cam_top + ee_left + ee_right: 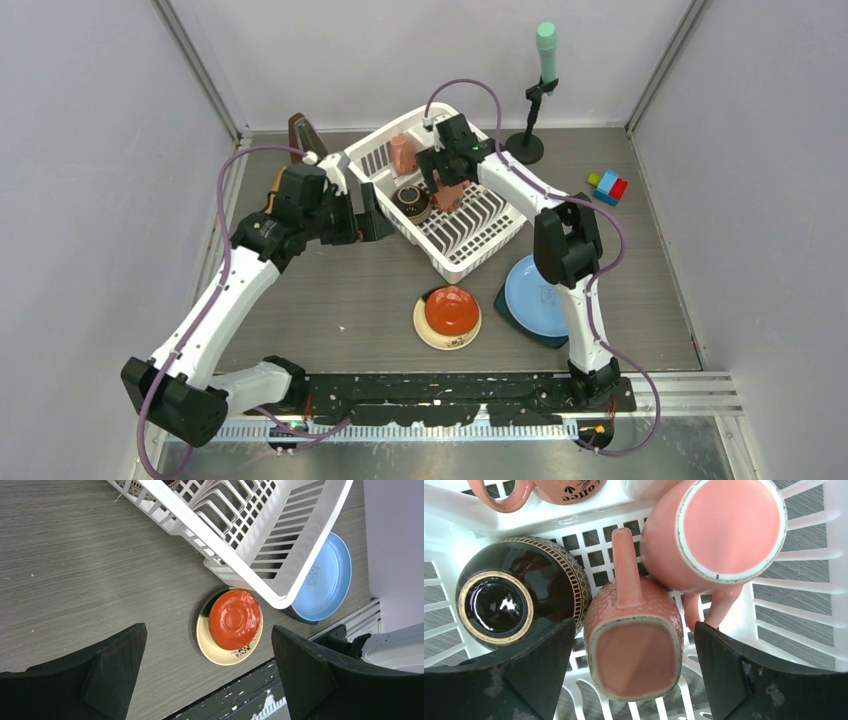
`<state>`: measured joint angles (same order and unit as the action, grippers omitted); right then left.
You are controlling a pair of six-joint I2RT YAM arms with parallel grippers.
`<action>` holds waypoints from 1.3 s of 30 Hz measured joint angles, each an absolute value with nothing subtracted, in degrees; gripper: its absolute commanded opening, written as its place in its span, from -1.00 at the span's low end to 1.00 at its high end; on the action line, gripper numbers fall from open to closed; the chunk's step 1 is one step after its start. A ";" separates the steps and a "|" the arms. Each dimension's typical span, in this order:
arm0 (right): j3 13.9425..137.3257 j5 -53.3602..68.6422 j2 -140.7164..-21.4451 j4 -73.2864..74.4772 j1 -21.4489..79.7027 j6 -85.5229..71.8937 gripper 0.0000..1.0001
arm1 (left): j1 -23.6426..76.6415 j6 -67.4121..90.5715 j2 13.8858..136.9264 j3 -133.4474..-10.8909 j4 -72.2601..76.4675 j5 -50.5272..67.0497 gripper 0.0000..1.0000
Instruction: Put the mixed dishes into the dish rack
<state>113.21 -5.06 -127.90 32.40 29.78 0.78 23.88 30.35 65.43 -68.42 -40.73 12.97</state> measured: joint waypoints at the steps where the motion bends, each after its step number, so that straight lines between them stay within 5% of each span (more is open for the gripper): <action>1: 113.21 -5.06 -127.90 32.27 29.78 0.73 0.98 | 23.88 30.35 65.43 -68.42 -40.88 12.97 0.99; 15: 108.62 -7.18 -114.45 35.73 29.76 -3.46 0.99 | 23.88 33.95 71.11 -68.36 -38.37 8.32 0.94; 29: 98.04 -22.85 -93.95 51.68 24.80 -30.74 0.99 | 19.90 37.63 90.76 -79.46 -33.43 -1.10 0.99; 39: 79.00 -18.74 -77.80 51.59 19.77 -40.80 0.99 | 18.20 40.42 102.00 -84.38 -31.53 -0.86 0.75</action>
